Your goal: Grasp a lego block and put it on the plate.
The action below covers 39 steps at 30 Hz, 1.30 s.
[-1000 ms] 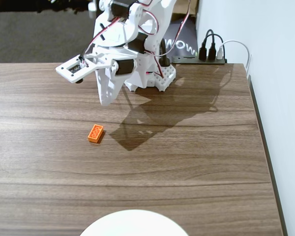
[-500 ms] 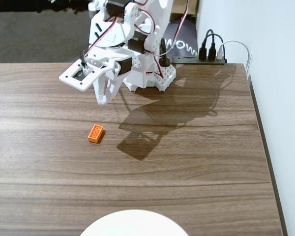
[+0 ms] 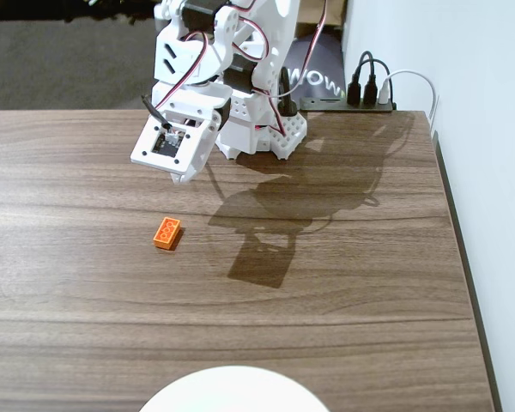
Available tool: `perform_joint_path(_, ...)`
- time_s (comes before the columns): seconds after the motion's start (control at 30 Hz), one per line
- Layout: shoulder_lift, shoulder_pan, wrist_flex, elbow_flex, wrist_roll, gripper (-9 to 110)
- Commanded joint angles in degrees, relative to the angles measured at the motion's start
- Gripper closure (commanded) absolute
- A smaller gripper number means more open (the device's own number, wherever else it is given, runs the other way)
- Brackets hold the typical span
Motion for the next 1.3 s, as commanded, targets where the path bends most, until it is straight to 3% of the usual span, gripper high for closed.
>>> perform_joint_path(0.0, -0.1, -0.4, -0.4, -2.5, -0.6, 101)
perform_joint_path(0.7, -1.8, -0.1, 1.2, -3.2, -0.9, 100)
perform_joint_path(1.0, -3.6, 1.1, 4.8, -4.9, -4.3, 87)
perform_joint_path(1.17, -5.1, 3.8, 5.8, -5.6, -8.8, 70)
perform_joint_path(1.27, -6.0, 5.3, 5.0, -5.6, -8.8, 68)
